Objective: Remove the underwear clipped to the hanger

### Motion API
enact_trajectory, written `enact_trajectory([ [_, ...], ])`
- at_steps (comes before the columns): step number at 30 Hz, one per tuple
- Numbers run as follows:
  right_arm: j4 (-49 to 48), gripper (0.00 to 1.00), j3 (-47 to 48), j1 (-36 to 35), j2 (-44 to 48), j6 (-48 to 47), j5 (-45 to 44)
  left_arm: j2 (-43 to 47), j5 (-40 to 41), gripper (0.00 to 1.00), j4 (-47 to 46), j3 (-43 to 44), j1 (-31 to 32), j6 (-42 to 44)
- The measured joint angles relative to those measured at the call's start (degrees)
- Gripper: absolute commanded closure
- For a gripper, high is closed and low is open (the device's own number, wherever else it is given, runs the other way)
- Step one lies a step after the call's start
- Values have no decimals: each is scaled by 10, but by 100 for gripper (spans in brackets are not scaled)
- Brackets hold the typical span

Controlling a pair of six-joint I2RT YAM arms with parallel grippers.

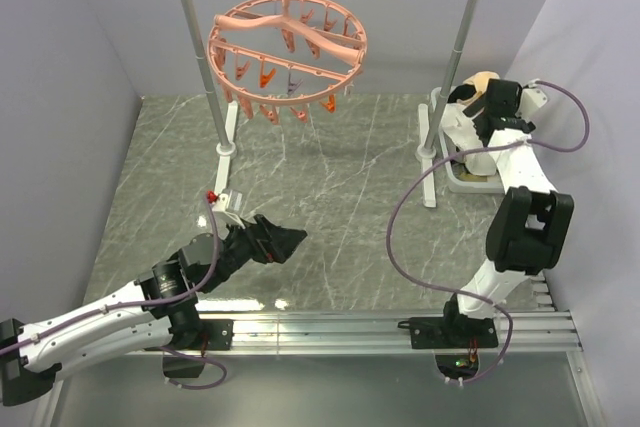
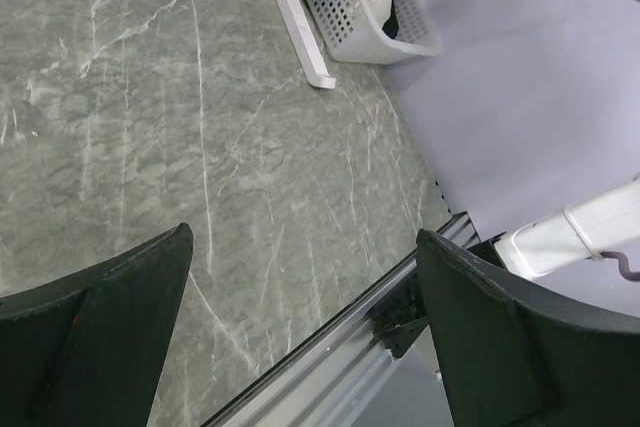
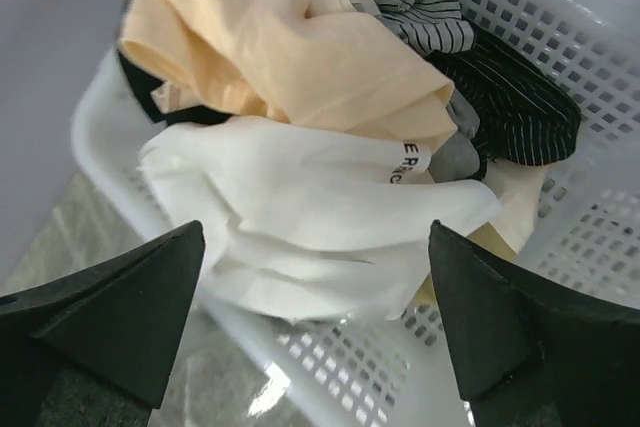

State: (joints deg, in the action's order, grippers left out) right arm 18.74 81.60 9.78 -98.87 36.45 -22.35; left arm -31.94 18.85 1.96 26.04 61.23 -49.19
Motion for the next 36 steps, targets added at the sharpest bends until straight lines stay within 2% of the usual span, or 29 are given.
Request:
enact_trajectory([
  [5, 14, 0, -14, -14, 94, -19, 15, 2, -2, 0, 0, 7, 0, 10],
  [9, 7, 0, -34, -50, 198, -62, 104, -3, -5, 1, 0, 21, 0, 21],
  [11, -15, 0, -83, -92, 262, -81, 166, -5, -6, 1, 0, 31, 0, 30],
  [17, -29, 0, -238, -274, 431, -111, 298, -5, -10, 0, 2, 59, 0, 52],
  [23, -34, 0, -288, -383, 567, -110, 370, -4, -15, 0, 3, 75, 0, 65],
  [30, -52, 0, -297, -442, 605, -108, 398, 8, -18, 1, 20, 75, 0, 67],
  [36, -50, 0, -328, -454, 628, -108, 412, 30, -22, 1, 38, 75, 0, 63],
])
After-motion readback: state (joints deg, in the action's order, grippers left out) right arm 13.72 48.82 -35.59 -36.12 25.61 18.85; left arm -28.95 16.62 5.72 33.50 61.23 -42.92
